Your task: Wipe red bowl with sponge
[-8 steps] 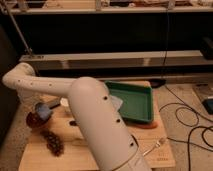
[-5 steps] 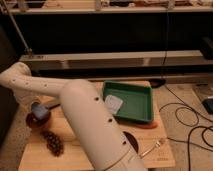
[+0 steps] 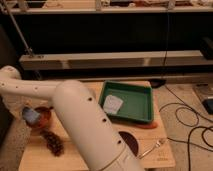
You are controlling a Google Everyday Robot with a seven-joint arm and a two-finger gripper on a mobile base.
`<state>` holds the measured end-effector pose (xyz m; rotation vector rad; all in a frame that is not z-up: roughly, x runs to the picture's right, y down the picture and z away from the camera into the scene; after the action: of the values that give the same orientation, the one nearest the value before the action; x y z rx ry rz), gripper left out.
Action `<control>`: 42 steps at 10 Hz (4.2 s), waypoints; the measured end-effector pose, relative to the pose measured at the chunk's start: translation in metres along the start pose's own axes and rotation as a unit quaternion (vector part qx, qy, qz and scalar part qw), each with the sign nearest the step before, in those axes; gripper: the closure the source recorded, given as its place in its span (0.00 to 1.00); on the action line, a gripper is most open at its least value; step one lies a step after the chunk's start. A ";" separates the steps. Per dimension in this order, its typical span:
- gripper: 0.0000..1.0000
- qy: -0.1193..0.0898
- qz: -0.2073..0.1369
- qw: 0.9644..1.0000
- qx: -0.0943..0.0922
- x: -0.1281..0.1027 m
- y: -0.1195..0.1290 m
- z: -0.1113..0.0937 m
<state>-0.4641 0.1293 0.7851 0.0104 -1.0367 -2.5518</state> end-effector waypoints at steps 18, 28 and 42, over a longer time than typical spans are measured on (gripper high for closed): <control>1.00 -0.002 0.042 0.999 -0.021 0.000 0.049 0.006; 1.00 -0.026 0.008 1.000 -0.011 -0.044 0.014 0.012; 1.00 0.020 0.080 0.996 -0.034 -0.087 0.063 -0.018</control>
<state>-0.3591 0.1069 0.8030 -0.0377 -0.8960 -2.4299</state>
